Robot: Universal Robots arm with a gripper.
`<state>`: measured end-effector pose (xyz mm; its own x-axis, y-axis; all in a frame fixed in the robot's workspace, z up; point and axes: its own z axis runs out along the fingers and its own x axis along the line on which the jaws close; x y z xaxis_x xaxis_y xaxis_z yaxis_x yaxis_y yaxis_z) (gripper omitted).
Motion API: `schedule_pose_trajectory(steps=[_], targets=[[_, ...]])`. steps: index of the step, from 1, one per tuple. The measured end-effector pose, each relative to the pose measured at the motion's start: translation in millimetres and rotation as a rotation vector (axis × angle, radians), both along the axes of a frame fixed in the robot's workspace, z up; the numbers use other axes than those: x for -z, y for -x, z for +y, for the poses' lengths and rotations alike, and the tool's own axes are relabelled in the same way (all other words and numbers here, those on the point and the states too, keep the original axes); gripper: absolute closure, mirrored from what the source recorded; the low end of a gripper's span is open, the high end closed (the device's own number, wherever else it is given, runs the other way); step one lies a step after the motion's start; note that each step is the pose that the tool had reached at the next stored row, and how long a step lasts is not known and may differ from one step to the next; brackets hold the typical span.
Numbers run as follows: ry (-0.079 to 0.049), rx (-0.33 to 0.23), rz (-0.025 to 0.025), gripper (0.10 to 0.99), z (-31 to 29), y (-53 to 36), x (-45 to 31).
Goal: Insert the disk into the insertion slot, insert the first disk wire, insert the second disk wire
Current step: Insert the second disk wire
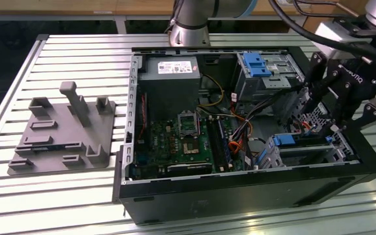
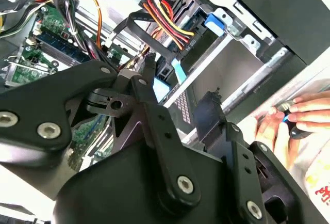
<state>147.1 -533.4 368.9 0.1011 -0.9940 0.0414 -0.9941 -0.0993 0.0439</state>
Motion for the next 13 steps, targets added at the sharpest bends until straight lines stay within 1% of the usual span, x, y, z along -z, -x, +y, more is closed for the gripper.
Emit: schedule_pose_trajectory(steps=[3,13], targets=[[0.000,0.000,0.0000,0.518,0.0,0.0,-1.5],[-0.001,0.000,0.0000,0.518,0.0,0.0,-2.3]])
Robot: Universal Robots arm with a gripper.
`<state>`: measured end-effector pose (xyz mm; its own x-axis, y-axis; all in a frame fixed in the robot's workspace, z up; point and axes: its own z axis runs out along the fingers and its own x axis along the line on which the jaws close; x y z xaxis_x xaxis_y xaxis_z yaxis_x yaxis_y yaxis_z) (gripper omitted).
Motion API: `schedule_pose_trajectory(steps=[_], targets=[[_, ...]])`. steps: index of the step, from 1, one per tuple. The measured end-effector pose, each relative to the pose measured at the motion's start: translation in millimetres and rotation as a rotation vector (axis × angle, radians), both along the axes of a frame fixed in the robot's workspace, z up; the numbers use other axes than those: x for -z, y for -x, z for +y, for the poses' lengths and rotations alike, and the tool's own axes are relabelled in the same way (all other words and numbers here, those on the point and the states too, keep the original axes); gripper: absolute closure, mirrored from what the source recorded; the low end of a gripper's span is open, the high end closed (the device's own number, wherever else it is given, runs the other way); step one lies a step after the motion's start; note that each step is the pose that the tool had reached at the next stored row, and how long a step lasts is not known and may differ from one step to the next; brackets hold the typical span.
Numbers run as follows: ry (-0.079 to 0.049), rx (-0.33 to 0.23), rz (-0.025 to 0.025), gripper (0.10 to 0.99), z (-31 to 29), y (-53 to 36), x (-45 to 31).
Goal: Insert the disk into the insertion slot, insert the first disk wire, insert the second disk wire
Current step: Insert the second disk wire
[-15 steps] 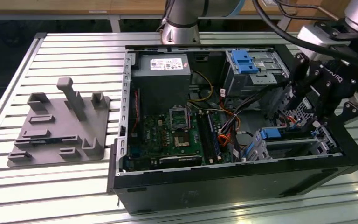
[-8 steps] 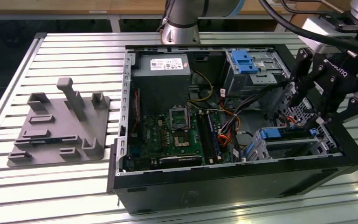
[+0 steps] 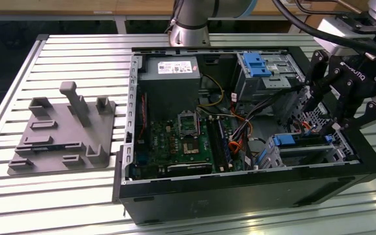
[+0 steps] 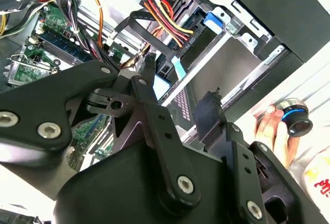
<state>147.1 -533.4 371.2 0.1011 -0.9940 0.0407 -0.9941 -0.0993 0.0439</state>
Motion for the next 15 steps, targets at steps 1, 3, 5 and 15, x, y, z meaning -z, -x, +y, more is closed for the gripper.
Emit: schedule_pose_trajectory(steps=[1,3,5,15], targets=[[0.000,0.000,0.0000,0.518,0.0,0.0,-0.1],[0.000,0.000,0.0000,0.518,0.0,0.0,-0.2],[0.000,0.000,0.0000,0.518,0.0,0.0,-0.3],[0.002,0.000,0.0041,0.518,0.0,-1.9,-11.8]])
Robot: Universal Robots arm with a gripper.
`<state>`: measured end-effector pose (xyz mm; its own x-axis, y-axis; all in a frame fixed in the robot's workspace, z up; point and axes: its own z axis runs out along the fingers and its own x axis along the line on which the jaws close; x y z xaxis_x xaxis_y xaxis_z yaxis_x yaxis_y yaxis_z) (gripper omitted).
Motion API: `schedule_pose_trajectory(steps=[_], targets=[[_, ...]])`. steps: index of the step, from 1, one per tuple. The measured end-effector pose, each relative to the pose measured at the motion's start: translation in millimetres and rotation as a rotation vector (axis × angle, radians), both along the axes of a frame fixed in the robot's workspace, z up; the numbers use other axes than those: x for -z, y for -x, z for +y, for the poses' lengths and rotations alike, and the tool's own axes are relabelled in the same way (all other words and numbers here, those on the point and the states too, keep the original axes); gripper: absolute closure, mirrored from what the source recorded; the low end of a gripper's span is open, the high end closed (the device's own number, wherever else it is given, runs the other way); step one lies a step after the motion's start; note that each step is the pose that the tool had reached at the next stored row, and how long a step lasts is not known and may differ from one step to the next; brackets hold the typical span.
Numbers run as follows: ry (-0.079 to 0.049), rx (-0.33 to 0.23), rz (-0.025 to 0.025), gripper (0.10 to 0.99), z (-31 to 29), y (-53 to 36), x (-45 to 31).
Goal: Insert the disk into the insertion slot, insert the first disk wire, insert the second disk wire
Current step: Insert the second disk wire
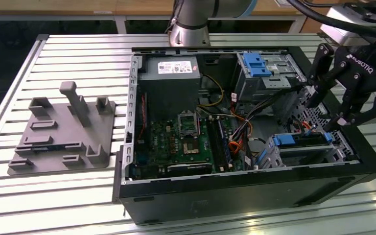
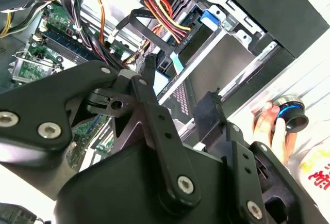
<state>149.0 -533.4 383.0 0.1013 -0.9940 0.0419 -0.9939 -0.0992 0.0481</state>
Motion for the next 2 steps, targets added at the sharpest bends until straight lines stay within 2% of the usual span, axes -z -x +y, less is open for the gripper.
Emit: schedule_pose_trajectory(steps=[2], targets=[[0.000,0.000,0.0000,0.518,0.0,-0.1,0.0]])
